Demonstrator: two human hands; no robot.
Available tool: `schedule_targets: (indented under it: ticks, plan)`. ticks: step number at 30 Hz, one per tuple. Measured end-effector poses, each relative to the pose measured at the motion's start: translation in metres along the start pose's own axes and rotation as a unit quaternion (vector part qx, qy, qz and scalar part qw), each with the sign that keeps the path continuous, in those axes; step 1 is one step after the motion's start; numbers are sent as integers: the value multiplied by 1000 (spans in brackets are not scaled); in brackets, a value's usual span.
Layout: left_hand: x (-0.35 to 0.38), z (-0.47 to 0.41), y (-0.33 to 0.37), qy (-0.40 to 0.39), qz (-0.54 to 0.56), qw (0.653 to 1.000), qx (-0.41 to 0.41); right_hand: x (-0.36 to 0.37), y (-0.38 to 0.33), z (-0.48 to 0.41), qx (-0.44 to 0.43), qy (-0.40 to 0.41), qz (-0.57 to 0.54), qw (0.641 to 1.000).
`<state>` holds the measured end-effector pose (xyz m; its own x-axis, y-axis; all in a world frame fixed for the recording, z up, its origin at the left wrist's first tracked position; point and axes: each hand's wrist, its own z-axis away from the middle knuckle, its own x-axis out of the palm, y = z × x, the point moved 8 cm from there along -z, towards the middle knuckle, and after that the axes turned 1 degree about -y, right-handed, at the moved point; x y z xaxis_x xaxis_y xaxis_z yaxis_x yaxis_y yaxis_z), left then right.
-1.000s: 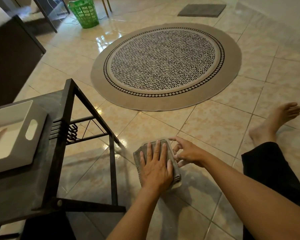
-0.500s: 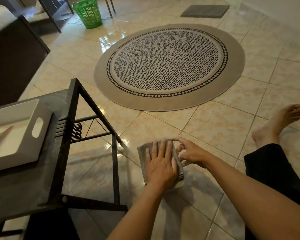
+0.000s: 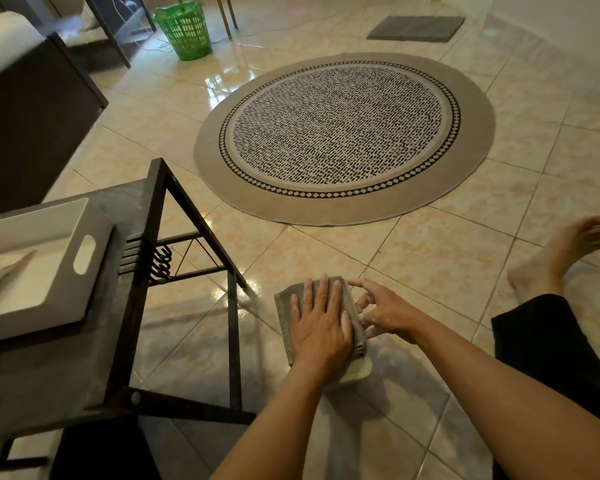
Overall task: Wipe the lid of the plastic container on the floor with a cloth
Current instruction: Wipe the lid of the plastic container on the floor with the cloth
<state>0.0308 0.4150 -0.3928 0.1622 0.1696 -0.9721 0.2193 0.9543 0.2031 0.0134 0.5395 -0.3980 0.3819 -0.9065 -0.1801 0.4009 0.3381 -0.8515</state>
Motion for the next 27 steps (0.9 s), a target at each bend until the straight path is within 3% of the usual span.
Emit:
schedule_targets:
  ticks: [5, 12, 17, 24, 27]
  plan:
    - [1, 17, -22, 2, 2, 999, -52, 1, -1, 2, -7, 10, 2, 1000]
    - [2, 6, 0, 2, -1, 1000, -5, 0, -3, 3, -10, 8, 9, 1000]
    - [1, 12, -34, 7, 10, 998, -62, 1, 0, 2, -6, 10, 3, 1000]
    - [12, 18, 7, -7, -2, 1000, -1, 0, 3, 1, -1, 13, -2, 1000]
    - [2, 12, -14, -12, -5, 999, -35, 0, 3, 1, 0, 22, 3, 1000]
